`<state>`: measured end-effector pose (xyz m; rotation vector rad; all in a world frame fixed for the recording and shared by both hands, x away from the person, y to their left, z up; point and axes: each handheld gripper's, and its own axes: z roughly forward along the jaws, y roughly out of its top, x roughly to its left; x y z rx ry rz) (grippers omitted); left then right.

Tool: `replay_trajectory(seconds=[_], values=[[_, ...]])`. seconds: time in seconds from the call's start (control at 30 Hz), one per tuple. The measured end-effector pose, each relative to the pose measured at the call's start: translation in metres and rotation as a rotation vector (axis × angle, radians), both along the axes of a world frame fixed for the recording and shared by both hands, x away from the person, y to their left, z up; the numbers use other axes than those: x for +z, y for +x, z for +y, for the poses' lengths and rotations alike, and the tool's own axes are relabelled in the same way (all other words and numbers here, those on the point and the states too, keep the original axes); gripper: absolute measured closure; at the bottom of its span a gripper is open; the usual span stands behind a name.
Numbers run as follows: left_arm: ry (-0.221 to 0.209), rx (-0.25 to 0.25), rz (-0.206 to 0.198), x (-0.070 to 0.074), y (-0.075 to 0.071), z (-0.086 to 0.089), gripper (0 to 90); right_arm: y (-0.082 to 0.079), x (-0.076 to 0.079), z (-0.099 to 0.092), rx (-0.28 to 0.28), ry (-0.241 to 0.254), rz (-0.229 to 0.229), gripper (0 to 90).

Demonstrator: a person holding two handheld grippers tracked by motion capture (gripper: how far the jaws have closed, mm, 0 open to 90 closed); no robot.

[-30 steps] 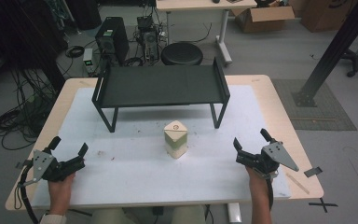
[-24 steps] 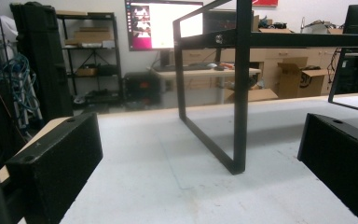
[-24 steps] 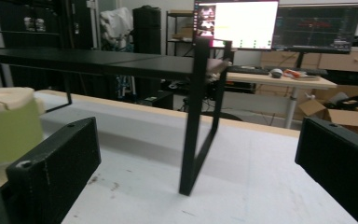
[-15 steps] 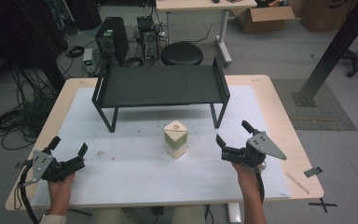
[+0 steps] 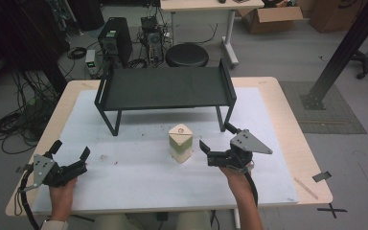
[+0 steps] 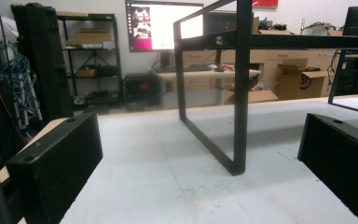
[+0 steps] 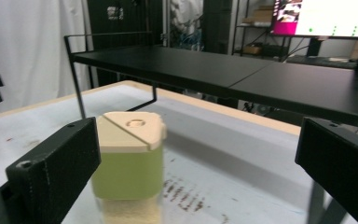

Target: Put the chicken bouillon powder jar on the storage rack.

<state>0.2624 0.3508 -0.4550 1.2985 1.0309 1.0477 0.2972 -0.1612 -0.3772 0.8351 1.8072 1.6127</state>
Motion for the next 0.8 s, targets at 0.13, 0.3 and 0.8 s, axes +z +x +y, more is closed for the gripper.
replay_trajectory(seconds=[0.13, 0.3, 0.8], values=[[-0.001, 0.000, -0.001, 0.000, 0.000, 0.000, 0.2, 0.001, -0.001, 0.010, 0.029, -0.013, 0.023, 0.0], [-0.002, -0.001, -0.003, 0.000, 0.000, 0.000, 0.3, 0.003, -0.005, 0.023, 0.054, -0.033, 0.053, 0.0], [-0.003, -0.002, -0.005, 0.000, 0.000, 0.000, 0.3, 0.013, -0.022, 0.049, 0.086, -0.062, 0.118, 0.0]])
